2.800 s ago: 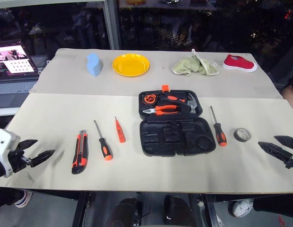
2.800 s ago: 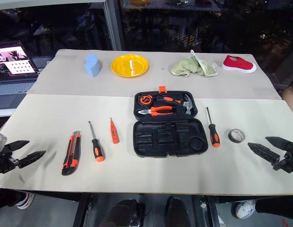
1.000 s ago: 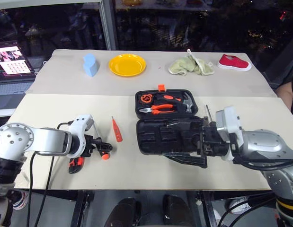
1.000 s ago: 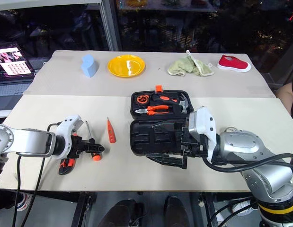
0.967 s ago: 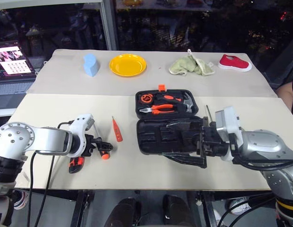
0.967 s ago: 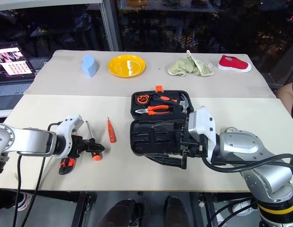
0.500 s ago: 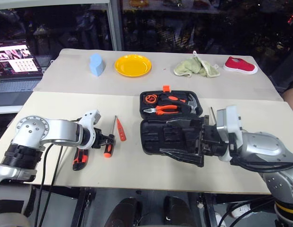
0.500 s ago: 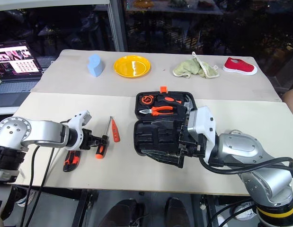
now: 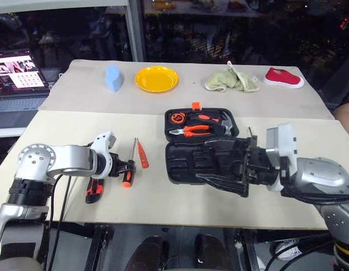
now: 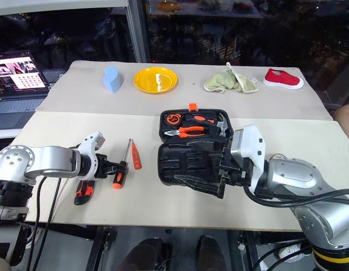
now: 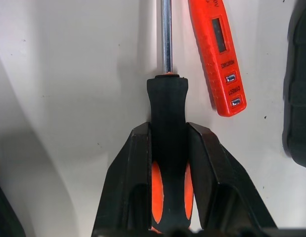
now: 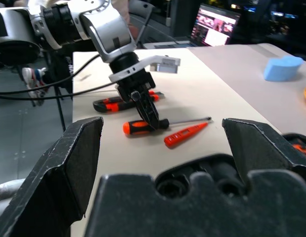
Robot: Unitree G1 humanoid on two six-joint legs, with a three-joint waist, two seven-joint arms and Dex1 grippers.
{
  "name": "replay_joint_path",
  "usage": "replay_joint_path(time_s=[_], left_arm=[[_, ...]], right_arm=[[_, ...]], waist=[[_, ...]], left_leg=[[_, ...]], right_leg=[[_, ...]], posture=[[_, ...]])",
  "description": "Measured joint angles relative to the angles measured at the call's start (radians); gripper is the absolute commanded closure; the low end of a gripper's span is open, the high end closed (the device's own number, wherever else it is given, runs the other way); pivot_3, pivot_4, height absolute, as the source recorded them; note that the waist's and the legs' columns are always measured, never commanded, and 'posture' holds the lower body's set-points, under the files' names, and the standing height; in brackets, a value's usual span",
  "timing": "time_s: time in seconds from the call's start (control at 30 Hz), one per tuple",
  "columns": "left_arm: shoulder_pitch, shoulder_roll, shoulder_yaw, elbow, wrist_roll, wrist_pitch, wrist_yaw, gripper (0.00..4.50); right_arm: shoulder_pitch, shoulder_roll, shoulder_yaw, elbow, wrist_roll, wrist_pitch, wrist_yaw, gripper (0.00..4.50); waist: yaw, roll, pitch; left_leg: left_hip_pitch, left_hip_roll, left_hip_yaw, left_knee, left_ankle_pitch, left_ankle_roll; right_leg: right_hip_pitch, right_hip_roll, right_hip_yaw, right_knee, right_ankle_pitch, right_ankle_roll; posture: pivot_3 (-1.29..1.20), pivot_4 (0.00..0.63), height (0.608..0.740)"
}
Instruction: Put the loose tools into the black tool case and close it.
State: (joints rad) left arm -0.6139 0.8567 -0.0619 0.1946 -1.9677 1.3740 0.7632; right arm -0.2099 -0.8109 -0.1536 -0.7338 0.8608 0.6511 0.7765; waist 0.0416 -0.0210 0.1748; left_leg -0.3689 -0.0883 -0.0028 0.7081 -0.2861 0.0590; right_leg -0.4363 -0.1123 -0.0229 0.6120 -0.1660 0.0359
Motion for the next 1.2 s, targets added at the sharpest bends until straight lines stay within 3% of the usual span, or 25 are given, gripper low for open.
replay_joint_path(time_s=[0.1, 0.2, 0.27, 0.37, 0.47, 0.57, 0.67, 0.87, 1.07, 1.2], left_arm=[[-0.119, 0.115, -0.014, 0.014, 0.14, 0.082, -0.145, 3.89], [-0.257, 0.158, -0.066, -0.057, 0.395, 0.102, -0.461, 3.89], [-0.302, 0.199, -0.172, -0.11, 0.581, 0.032, -0.714, 3.89], [-0.392, 0.258, -0.419, -0.173, 0.955, -0.225, -1.253, 3.89], [-0.476, 0.222, -0.564, -0.164, 1.21, -0.454, -1.61, 3.89], [-0.567, 0.065, -0.655, -0.063, 1.416, -0.659, -1.879, 3.89], [-0.637, -0.123, -0.699, 0.074, 1.553, -0.784, -2.025, 3.89], [-0.699, -0.387, -0.732, 0.321, 1.754, -0.888, -2.102, 3.89], [-0.738, -0.536, -0.724, 0.563, 1.899, -0.985, -2.098, 3.89], [-0.745, -0.575, -0.702, 0.677, 1.98, -1.057, -2.088, 3.89]], right_arm=[[0.032, -0.027, -0.044, 0.007, 0.009, 0.005, 0.003, 0.0], [0.049, -0.028, -0.069, 0.012, 0.019, 0.006, 0.003, 0.0], [0.067, -0.034, -0.089, 0.011, 0.027, 0.009, -0.002, 0.0], [0.102, -0.046, -0.131, 0.011, 0.029, 0.013, -0.016, 0.0], [0.14, -0.048, -0.163, 0.011, 0.028, 0.015, -0.022, 0.0], [0.184, -0.049, -0.207, 0.018, 0.027, 0.017, -0.038, 0.0], [0.248, -0.042, -0.258, 0.017, 0.024, 0.017, -0.064, 0.0], [0.322, -0.017, -0.303, 0.001, 0.023, 0.017, -0.112, 0.0], [0.362, 0.011, -0.337, -0.02, 0.018, 0.015, -0.16, 0.0], [0.398, 0.021, -0.351, -0.025, 0.009, 0.011, -0.171, 0.0]], waist=[[-0.005, -0.008, 0.004], [-0.003, -0.008, 0.004], [-0.003, -0.008, 0.004], [-0.005, -0.007, 0.004], [-0.002, -0.008, 0.004], [0.004, -0.008, 0.004], [0.006, -0.008, 0.004], [-0.005, -0.008, 0.004], [-0.002, -0.008, 0.004], [-0.003, -0.008, 0.004]], left_leg=[[-0.003, 0.0, 0.0, -0.002, 0.001, -0.001], [-0.002, -0.004, 0.003, -0.01, 0.001, -0.001], [-0.003, -0.004, 0.003, -0.014, 0.001, -0.001], [-0.005, -0.004, 0.003, -0.018, 0.001, -0.001], [-0.007, -0.003, 0.002, -0.02, 0.001, -0.001], [-0.016, -0.002, -0.001, -0.014, 0.004, 0.005], [-0.027, -0.002, -0.001, -0.01, 0.01, 0.019], [-0.033, -0.002, 0.002, -0.003, 0.006, 0.028], [-0.036, -0.002, 0.003, 0.006, 0.003, 0.035], [-0.037, -0.003, 0.004, 0.008, 0.001, 0.037]], right_leg=[[-0.003, 0.006, -0.003, -0.001, 0.0, -0.001], [-0.003, 0.004, 0.0, -0.005, 0.004, -0.008], [-0.004, 0.004, 0.0, -0.009, 0.004, -0.009], [-0.005, 0.006, -0.003, -0.016, 0.004, -0.01], [-0.006, 0.006, -0.004, -0.019, 0.004, -0.011], [-0.008, 0.004, -0.006, -0.019, 0.004, -0.011], [-0.018, 0.001, -0.002, -0.018, 0.006, -0.008], [-0.022, 0.0, 0.001, -0.018, 0.01, -0.005], [-0.022, 0.002, -0.002, -0.017, 0.012, -0.001], [-0.022, 0.001, -0.001, -0.018, 0.014, 0.002]], posture=[[0.0, 0.15, 0.74], [0.0, 0.15, 0.74], [0.0, 0.15, 0.74], [0.0, 0.15, 0.74], [0.0, 0.15, 0.74], [0.0, 0.15, 0.74], [0.0, 0.15, 0.74], [0.0, 0.15, 0.74], [0.0, 0.15, 0.74], [0.0, 0.15, 0.74]])
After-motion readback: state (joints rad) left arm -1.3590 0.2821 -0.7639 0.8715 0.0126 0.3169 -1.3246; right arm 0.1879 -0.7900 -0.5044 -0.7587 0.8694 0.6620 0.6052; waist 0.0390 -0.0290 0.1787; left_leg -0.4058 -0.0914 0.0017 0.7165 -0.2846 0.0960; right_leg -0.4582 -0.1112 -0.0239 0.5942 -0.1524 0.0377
